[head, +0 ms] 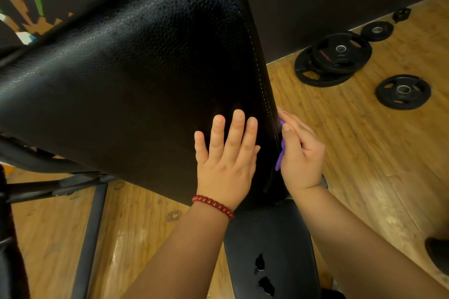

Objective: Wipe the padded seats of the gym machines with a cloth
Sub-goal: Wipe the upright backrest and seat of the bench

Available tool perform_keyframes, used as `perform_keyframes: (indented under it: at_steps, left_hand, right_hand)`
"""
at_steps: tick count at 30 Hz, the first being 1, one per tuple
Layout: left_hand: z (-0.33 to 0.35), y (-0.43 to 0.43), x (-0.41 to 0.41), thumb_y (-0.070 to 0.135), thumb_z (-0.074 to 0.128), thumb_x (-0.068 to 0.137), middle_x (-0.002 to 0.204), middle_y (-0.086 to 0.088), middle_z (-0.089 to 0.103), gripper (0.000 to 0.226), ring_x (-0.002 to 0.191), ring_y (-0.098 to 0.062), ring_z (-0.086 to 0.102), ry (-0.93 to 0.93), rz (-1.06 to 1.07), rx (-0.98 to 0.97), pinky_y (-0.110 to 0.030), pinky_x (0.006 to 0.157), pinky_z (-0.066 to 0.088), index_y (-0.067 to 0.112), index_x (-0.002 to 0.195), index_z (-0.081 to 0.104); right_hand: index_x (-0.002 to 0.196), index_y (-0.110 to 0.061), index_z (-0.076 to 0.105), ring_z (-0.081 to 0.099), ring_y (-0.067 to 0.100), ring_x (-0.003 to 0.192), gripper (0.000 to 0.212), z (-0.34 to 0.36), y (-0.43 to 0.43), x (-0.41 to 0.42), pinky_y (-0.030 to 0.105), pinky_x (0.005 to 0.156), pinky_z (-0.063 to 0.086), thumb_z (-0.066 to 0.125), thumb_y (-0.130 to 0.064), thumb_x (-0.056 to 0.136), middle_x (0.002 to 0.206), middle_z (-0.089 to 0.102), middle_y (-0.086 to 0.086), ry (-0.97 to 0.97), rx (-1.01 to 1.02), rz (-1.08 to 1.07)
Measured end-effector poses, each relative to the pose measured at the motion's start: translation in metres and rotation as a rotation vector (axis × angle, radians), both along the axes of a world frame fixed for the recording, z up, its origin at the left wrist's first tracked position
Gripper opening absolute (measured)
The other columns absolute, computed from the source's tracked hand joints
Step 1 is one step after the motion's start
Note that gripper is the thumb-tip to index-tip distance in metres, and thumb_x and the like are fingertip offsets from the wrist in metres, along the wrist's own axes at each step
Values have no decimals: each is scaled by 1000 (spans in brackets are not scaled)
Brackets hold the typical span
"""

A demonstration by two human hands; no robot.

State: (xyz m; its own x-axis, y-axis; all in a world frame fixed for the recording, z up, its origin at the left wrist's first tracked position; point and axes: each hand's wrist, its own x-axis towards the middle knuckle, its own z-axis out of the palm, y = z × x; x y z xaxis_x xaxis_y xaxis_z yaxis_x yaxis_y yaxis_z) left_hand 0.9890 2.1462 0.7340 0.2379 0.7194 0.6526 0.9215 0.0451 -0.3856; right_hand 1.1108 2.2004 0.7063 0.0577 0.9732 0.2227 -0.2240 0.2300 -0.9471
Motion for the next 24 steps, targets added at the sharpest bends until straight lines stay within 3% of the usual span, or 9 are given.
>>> perform_keyframes:
  at_steps: [5,8,12,15,19,24]
  left_hand:
    - [-14,-7,3,38,37,103,160,-5,-20,71,147,-26,-19,-19,-5,-44,-47,119,-8,15,154,-6]
    - [-16,-5,0,40,37,103,160,-5,-20,71,146,-25,-20,-3,-5,-39,-46,119,-9,16,154,-6]
    - [-22,-3,0,38,39,102,160,-6,-20,72,146,-27,-20,-3,0,-20,-47,118,-10,14,154,-5]
    - [-27,-2,5,35,37,103,160,-7,-20,70,146,-28,-20,-29,7,-9,-49,118,-11,14,154,-5]
    - [-33,-5,13,33,37,102,160,-6,-20,71,146,-28,-20,-73,12,-26,-49,118,-11,13,154,-7]
    - [-49,-14,9,30,48,95,161,-5,-17,80,147,-27,-17,-60,-12,-99,-48,119,-8,17,155,-4]
  right_hand:
    - [123,-11,60,57,4,120,31,22,-1,-1,17,99,43,49,-12,94,120,63,-8,51,101,-50]
    - [128,-8,55,54,7,124,34,8,3,4,21,103,42,48,-14,95,126,60,-4,-32,208,-7]
    - [127,-15,56,53,2,123,34,-28,-1,8,19,102,42,45,-20,96,127,59,-11,-60,92,40]
    - [121,-19,63,57,6,120,33,-23,-6,4,27,101,46,44,-24,94,123,65,-5,-25,-8,-7]
    - [120,-18,64,57,2,117,32,2,-2,-4,17,97,44,47,-19,93,118,66,-7,9,35,-90]
    - [124,-14,59,57,8,120,33,-35,1,4,24,102,45,44,-16,95,123,64,-2,-77,96,-6]
